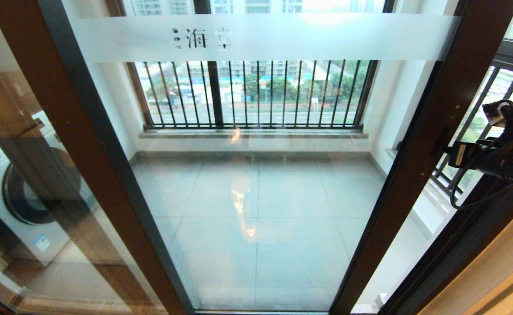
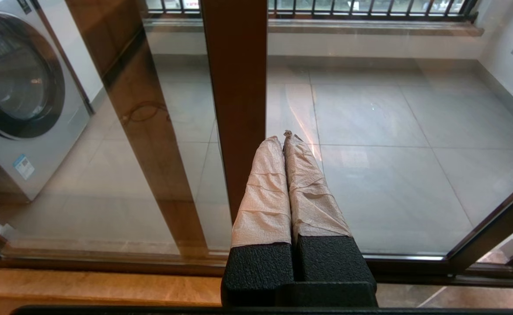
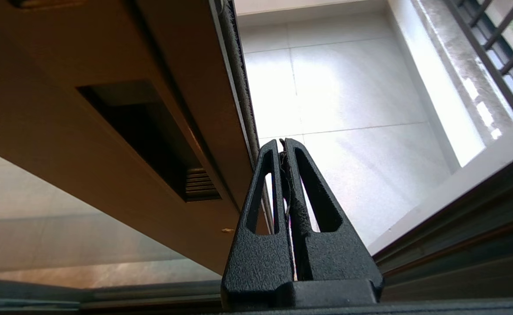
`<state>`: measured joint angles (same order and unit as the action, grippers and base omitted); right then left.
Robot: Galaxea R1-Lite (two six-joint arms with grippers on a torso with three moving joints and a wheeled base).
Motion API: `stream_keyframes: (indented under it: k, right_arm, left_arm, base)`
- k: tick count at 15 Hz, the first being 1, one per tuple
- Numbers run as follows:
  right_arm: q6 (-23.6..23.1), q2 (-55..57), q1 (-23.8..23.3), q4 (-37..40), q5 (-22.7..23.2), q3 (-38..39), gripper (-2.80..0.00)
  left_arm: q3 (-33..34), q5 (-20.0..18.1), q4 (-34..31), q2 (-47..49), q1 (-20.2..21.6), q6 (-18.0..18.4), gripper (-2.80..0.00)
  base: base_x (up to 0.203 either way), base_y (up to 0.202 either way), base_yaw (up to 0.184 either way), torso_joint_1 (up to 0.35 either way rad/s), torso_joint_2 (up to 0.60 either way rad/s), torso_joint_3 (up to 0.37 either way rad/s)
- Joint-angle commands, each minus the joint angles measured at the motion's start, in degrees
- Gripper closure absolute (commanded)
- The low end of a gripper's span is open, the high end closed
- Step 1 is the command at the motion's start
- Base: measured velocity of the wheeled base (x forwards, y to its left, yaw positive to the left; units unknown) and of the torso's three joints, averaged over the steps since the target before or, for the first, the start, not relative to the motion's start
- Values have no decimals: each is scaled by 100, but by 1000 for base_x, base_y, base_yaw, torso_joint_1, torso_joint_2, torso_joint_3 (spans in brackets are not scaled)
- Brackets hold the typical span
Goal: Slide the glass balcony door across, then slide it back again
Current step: Open the slid door
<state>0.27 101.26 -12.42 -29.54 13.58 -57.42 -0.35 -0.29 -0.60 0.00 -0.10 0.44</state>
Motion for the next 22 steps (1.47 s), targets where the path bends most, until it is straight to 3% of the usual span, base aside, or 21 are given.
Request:
stream_keyframes:
  k: [1, 22]
  right_arm:
    - [7, -11, 20, -8, 4, 20, 0]
    - [96, -177, 720, -149, -18, 336, 0]
  left_arm:
    - [0, -6, -1, 0, 1, 0, 0]
    - [0, 3, -1, -5, 1, 0, 0]
  base:
    - [0, 0, 0, 0, 0, 0]
    - [0, 0, 0, 0, 0, 0]
